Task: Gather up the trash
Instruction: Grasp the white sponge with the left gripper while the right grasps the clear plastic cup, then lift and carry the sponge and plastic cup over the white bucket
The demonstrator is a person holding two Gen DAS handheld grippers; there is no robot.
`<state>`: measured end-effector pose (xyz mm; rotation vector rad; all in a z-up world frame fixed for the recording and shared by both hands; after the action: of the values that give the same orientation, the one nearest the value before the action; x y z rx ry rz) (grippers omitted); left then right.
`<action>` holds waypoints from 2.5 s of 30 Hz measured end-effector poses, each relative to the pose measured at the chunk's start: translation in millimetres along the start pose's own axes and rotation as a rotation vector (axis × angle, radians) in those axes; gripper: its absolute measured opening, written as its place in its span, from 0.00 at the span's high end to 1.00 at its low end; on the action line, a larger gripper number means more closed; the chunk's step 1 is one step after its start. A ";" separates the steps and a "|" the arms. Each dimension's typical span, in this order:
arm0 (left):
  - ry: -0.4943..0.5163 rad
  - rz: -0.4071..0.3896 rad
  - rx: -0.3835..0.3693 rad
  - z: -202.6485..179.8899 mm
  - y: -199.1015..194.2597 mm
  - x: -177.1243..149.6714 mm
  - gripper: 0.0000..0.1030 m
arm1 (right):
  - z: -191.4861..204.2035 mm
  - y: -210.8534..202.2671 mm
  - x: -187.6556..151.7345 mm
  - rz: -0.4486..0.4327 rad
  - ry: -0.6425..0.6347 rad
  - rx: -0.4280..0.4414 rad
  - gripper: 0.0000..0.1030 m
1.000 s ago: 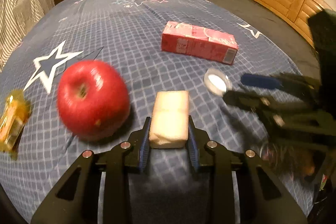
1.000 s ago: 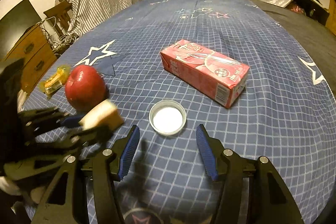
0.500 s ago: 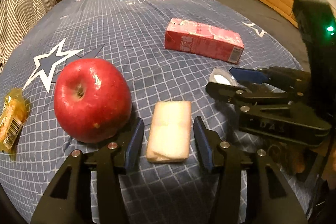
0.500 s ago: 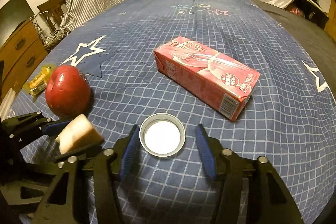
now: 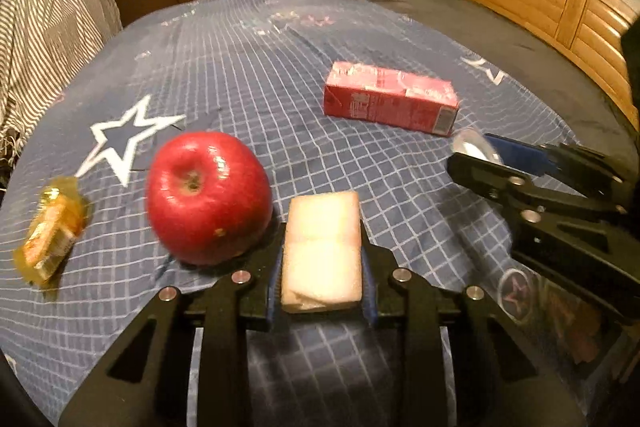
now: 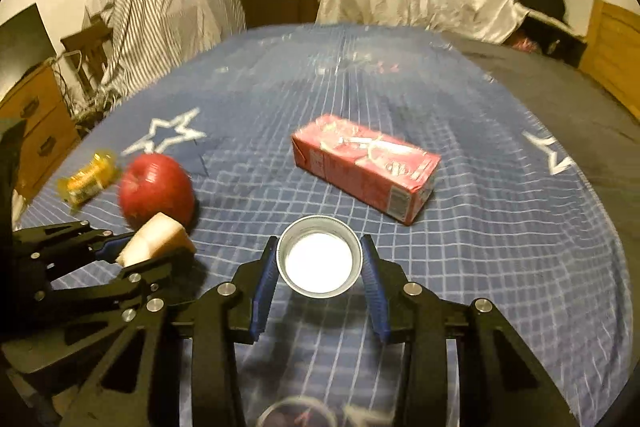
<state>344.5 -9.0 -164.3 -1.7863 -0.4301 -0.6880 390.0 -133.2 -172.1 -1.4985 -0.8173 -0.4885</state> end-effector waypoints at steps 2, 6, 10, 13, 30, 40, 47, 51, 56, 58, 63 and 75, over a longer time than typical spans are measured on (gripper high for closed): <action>0.008 -0.033 0.003 -3.4 -19.2 -2.5 0.72 | -1.2 -22.0 -1.6 -0.039 0.010 -0.001 0.60; 0.024 -0.112 0.022 -11.4 -65.4 -13.6 0.72 | 2.9 -75.1 -7.6 -0.134 0.029 -0.012 0.60; 0.008 -0.197 0.056 -6.7 -117.6 -32.7 0.72 | 14.2 -138.4 -17.5 -0.240 0.040 -0.021 0.60; -0.015 -0.262 0.083 1.0 -158.1 -46.0 0.72 | 25.1 -189.2 -28.7 -0.313 0.036 -0.032 0.60; 0.004 -0.482 0.159 -7.0 -281.8 -90.8 0.72 | 65.7 -339.4 -73.1 -0.518 0.063 -0.102 0.60; 0.004 -0.491 0.152 -10.2 -288.2 -95.0 0.72 | 68.6 -353.3 -81.4 -0.501 0.046 -0.077 0.60; -0.060 -0.492 0.227 32.3 -313.6 -101.0 0.72 | 125.1 -350.3 -51.8 -0.487 -0.045 0.042 0.60; -0.113 -0.508 0.295 74.1 -342.0 -105.6 0.72 | 169.3 -350.7 -30.0 -0.492 -0.091 0.106 0.60; -0.171 -0.521 0.375 121.3 -377.1 -113.9 0.72 | 239.6 -354.3 -6.7 -0.489 -0.144 0.200 0.60; -0.189 -0.525 0.408 139.5 -392.3 -118.1 0.72 | 266.4 -357.2 2.9 -0.484 -0.161 0.236 0.60; -0.242 -0.526 0.472 176.1 -424.6 -133.0 0.72 | 336.5 -367.7 26.4 -0.481 -0.210 0.315 0.60; -0.379 -0.505 0.557 255.8 -479.4 -174.6 0.72 | 518.0 -368.9 61.8 -0.378 -0.377 0.475 0.60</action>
<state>-15.6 392.9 21.9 -1.2692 -1.2314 -0.4943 69.8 366.9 63.5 -1.0042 -1.4195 -0.2576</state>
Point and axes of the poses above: each gripper's, at about its wrist camera, not at the fingertips, and y roughly the way its jaws point, z to its left, x to its top, the point moved 3 cm from there along y, roughly the way its jaws point, and after that the axes turned 15 degrees about -x, right-handed, at the moved point
